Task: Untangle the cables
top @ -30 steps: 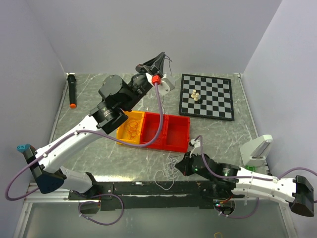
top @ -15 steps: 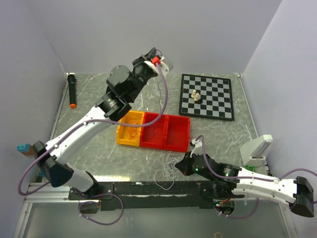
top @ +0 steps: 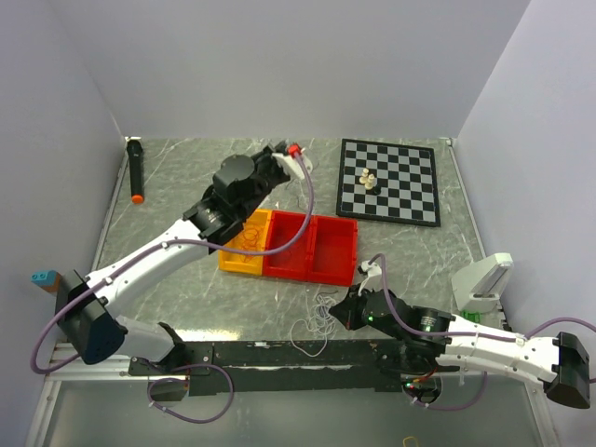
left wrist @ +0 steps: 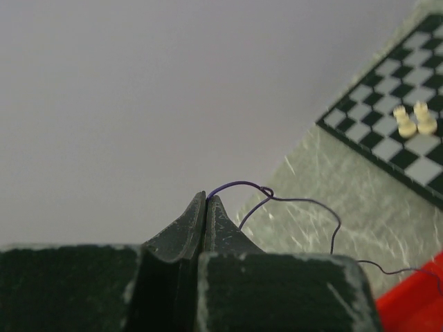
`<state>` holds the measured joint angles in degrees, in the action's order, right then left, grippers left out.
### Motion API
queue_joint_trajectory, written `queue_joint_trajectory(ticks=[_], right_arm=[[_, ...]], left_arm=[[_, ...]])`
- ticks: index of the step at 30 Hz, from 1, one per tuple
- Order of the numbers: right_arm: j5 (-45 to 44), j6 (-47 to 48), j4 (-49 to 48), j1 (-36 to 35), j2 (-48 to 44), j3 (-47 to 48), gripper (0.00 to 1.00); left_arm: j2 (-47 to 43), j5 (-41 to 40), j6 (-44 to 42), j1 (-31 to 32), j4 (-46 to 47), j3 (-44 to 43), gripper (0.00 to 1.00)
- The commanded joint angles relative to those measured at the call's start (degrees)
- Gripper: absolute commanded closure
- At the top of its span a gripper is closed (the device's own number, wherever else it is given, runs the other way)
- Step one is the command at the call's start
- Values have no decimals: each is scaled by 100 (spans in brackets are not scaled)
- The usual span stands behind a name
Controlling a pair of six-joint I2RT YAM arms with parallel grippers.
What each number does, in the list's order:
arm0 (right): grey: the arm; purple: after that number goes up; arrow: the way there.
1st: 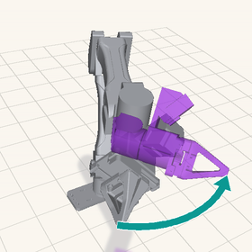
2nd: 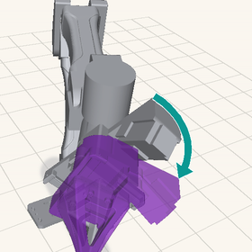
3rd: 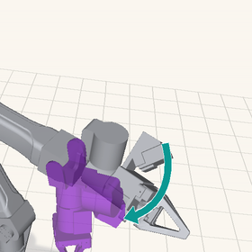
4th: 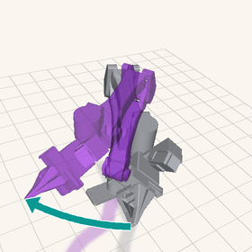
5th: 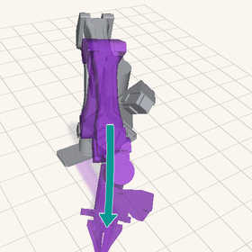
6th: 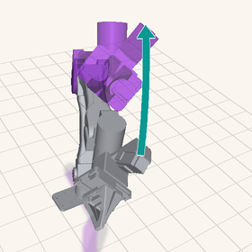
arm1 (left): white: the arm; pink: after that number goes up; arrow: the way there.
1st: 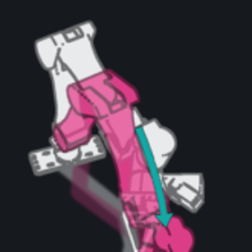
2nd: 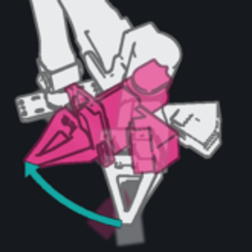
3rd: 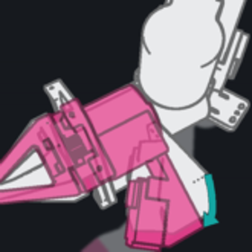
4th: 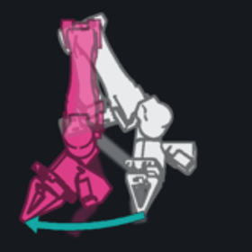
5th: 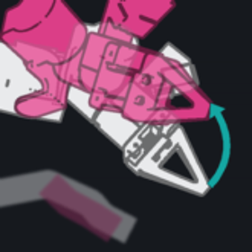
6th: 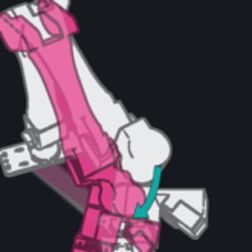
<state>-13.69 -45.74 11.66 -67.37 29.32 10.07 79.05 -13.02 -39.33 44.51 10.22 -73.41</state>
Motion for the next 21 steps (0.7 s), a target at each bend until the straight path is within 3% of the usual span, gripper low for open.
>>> queue_joint_trajectory(ticks=[1, 7, 16, 21], right_arm=[[-46, -146, 20, -39, -110, -31, 100], [-37, -155, 100, -39, -181, -40, 100], [51, -111, -32, -39, 118, 57, 100], [33, -137, 64, -48, 21, 66, 100]], left_arm=[[-354, -175, -13, -100, 244, 686, 99], [-662, 96, 338, -144, -317, 898, 99], [-549, 2144, 857, -127, -2663, 476, 99], [-224, 2268, 795, -127, -3052, 661, 99]])
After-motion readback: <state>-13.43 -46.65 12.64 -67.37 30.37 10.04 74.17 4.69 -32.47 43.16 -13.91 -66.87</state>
